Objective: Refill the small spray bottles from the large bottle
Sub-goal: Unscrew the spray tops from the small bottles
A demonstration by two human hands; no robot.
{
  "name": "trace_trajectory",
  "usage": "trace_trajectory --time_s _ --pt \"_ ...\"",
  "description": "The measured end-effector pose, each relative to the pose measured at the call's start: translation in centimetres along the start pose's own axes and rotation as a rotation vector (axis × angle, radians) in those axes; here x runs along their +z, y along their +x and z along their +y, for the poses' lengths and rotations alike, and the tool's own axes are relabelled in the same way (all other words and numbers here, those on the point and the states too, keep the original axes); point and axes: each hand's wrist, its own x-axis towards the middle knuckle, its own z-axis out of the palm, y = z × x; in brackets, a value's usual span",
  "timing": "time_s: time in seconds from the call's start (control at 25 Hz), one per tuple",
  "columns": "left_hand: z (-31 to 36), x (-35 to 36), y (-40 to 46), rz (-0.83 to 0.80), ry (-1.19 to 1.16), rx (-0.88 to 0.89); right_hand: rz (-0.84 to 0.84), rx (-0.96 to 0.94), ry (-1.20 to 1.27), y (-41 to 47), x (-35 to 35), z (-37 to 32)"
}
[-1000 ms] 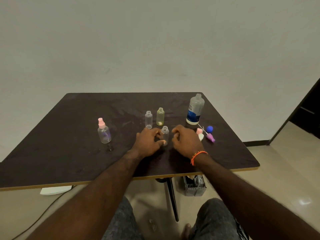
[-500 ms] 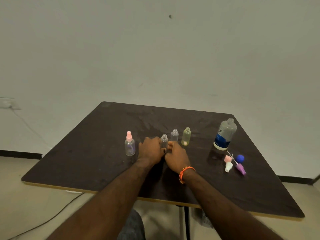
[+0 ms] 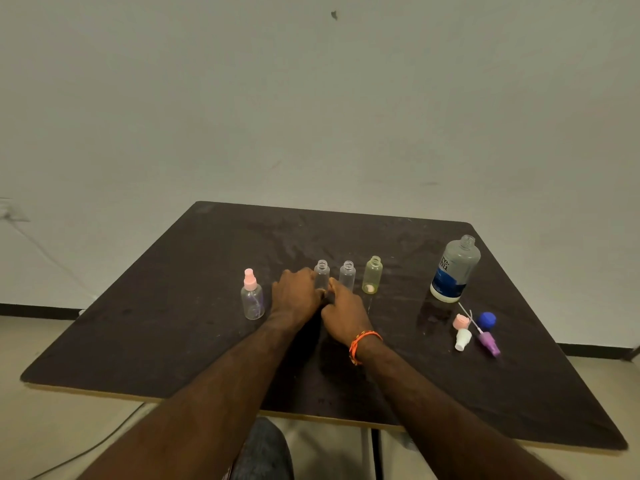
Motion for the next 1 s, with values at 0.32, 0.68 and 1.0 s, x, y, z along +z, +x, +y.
trace_trajectory --time_s 0.32,0.68,1.0 --pt "1.7 -3.4 -4.7 0.256 -0.006 0.164 0.184 0.053 0.018 -2.9 -1.2 0.2" --pt "-7.1 -8.3 -5.9 0.535 -0.103 0.12 0.028 -0.109 -0.104 -4.3 1.4 -2.2" --pt "-11.5 -5.7 -5.1 0.233 -0.236 0.023 -0.114 -0.159 -0.159 -1.9 5.3 -4.3"
